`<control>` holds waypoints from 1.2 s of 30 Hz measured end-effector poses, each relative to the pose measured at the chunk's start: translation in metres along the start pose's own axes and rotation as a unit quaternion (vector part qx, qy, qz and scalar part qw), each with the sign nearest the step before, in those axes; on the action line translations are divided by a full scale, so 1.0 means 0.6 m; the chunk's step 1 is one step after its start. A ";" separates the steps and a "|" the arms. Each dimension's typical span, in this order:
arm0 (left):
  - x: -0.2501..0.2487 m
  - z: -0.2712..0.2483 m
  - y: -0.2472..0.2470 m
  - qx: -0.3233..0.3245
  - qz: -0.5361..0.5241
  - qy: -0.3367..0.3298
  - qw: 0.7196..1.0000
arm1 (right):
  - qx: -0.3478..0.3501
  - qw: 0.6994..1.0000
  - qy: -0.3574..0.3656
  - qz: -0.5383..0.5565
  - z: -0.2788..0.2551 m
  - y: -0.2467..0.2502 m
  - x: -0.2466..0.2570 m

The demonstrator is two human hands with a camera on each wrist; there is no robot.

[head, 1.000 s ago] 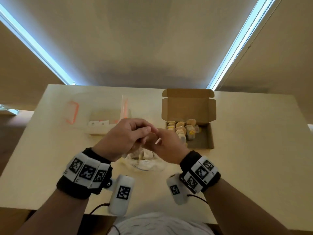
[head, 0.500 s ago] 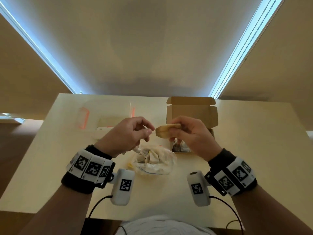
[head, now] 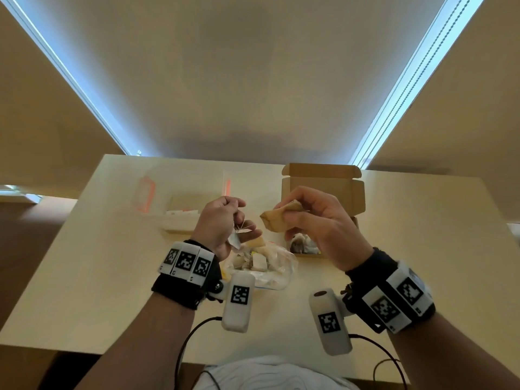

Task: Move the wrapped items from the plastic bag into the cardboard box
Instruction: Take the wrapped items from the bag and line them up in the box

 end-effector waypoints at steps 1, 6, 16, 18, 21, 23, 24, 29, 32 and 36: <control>0.000 -0.001 0.000 -0.002 -0.006 -0.001 1.000 | -0.007 1.000 0.000 0.008 -0.001 0.001 -0.002; -0.011 -0.006 -0.001 -0.002 0.019 -0.024 1.000 | -0.090 0.994 0.000 0.058 -0.009 0.024 -0.016; -0.045 -0.031 -0.032 0.044 0.262 -0.080 0.961 | -0.176 0.963 -0.007 0.206 0.009 0.051 -0.033; -0.062 -0.042 -0.043 0.060 0.304 -0.081 0.947 | -0.184 0.949 -0.012 0.254 0.014 0.055 -0.041; -0.095 -0.064 -0.061 0.073 0.396 -0.077 0.912 | -0.177 0.927 -0.019 0.330 0.025 0.051 -0.057; -0.117 -0.077 -0.074 0.074 0.469 -0.075 0.877 | -0.167 0.912 -0.022 0.374 0.034 0.044 -0.068; -0.128 -0.083 -0.083 0.077 0.499 -0.077 0.860 | -0.161 0.905 -0.024 0.392 0.040 0.038 -0.073; -0.162 -0.097 -0.127 0.108 0.556 -0.078 0.820 | -0.130 0.904 -0.090 0.397 0.065 -0.009 -0.106; -0.173 -0.093 -0.138 0.107 0.560 -0.084 0.817 | -0.088 0.939 -0.166 0.289 0.064 -0.048 -0.135; -0.173 -0.077 -0.134 0.091 0.563 -0.084 0.817 | -0.018 0.948 -0.180 0.263 0.045 -0.093 -0.143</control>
Point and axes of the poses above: each hand's wrist, its own z-axis towards the middle knuckle, its own y-axis out of the back of the hand, x = y × z, the point moved 9 cm from there along z, towards the middle knuckle, and after that the axes turned 13 degrees about x, right-handed, at the moved point
